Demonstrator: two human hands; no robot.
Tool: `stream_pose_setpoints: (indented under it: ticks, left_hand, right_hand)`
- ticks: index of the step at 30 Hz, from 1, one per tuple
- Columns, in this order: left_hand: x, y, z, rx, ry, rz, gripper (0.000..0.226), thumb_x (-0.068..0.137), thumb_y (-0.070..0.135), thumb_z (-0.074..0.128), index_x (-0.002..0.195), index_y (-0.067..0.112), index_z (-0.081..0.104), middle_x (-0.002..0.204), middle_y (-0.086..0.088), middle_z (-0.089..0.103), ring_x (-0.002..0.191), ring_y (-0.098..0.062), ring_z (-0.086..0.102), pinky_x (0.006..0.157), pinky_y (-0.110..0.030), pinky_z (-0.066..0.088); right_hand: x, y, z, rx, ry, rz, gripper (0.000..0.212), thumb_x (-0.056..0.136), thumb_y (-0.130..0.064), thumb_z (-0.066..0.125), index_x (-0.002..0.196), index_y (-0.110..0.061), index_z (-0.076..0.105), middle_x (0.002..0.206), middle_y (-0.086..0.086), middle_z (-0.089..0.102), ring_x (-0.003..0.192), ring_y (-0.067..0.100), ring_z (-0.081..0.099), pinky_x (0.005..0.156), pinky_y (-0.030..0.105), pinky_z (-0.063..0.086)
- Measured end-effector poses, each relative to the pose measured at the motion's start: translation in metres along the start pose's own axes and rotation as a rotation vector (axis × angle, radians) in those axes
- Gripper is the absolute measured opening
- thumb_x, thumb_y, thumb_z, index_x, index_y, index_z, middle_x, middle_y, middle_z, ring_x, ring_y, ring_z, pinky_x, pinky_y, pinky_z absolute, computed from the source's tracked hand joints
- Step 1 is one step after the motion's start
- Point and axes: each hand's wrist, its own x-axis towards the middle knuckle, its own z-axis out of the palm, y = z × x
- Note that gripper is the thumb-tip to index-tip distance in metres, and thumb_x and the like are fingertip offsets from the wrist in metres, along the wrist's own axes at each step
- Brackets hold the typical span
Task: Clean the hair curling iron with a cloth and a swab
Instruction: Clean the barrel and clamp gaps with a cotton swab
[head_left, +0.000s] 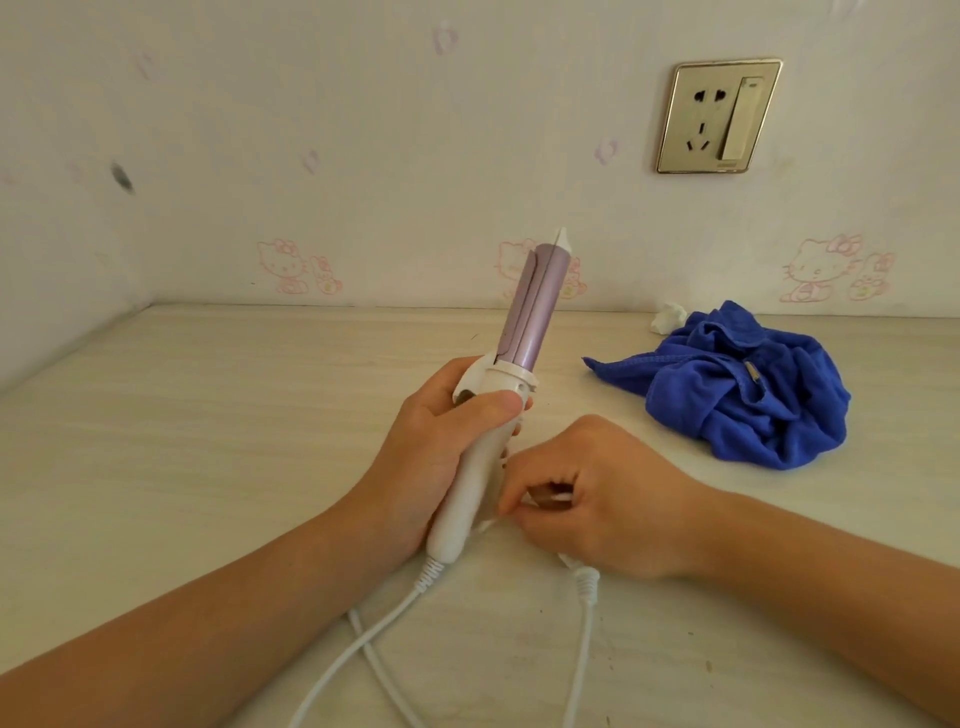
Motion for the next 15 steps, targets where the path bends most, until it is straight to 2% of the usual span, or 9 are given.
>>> stream_pose_setpoints:
  ticks: [4,6,8,10,12,15]
  left_hand:
    - [-0.001,0.002,-0.001,0.102,0.075,0.023,0.025,0.081,0.039,0.071,0.103,0.028,0.076,0.080,-0.002,0.067,0.066,-0.014,0.060,0.053,-0.024,0.049]
    - [-0.001,0.003,-0.002,0.065,0.095,0.005,0.020,0.087,0.038,0.072,0.101,0.025,0.076,0.077,0.002,0.068,0.063,-0.012,0.060,0.050,-0.022,0.048]
    - [-0.001,0.004,-0.002,-0.017,0.096,-0.009,0.023,0.087,0.037,0.074,0.100,0.019,0.075,0.075,0.001,0.068,0.061,-0.012,0.061,0.049,-0.022,0.050]
    - [0.001,0.005,-0.002,-0.076,0.083,-0.039,0.029,0.088,0.036,0.075,0.104,0.013,0.074,0.083,-0.008,0.066,0.071,-0.020,0.061,0.062,-0.030,0.053]
    - [0.004,0.006,-0.002,-0.138,0.065,-0.071,0.036,0.092,0.034,0.071,0.112,0.005,0.070,0.094,-0.015,0.064,0.086,-0.030,0.060,0.075,-0.040,0.052]
    - [0.006,0.006,-0.002,-0.240,0.075,-0.077,0.040,0.092,0.025,0.066,0.120,-0.004,0.065,0.101,-0.018,0.068,0.096,-0.036,0.062,0.092,-0.056,0.052]
  right_hand:
    - [0.004,0.008,-0.013,0.124,0.164,0.078,0.018,0.092,-0.007,0.069,0.085,-0.022,0.076,0.055,-0.011,0.055,0.050,0.006,0.048,0.055,0.016,0.039]
    - [0.004,0.005,-0.016,0.279,0.181,0.047,0.015,0.092,-0.008,0.065,0.085,-0.020,0.071,0.061,-0.005,0.061,0.053,0.006,0.054,0.055,0.019,0.044]
    - [0.003,0.002,-0.016,0.379,0.191,0.033,0.012,0.092,-0.008,0.061,0.088,-0.017,0.067,0.065,0.004,0.066,0.055,0.014,0.059,0.055,0.024,0.048]
    - [0.003,0.003,-0.014,0.357,0.206,0.040,0.010,0.095,-0.013,0.060,0.095,-0.021,0.065,0.068,0.007,0.069,0.053,0.016,0.058,0.056,0.026,0.050]
    - [0.003,0.005,-0.011,0.268,0.208,0.051,0.011,0.096,-0.018,0.061,0.102,-0.026,0.066,0.069,0.000,0.071,0.053,0.010,0.058,0.058,0.025,0.051]
    - [0.006,0.008,-0.008,0.165,0.219,0.038,0.010,0.097,-0.016,0.066,0.102,-0.023,0.071,0.069,-0.006,0.072,0.064,0.013,0.069,0.063,0.024,0.053]
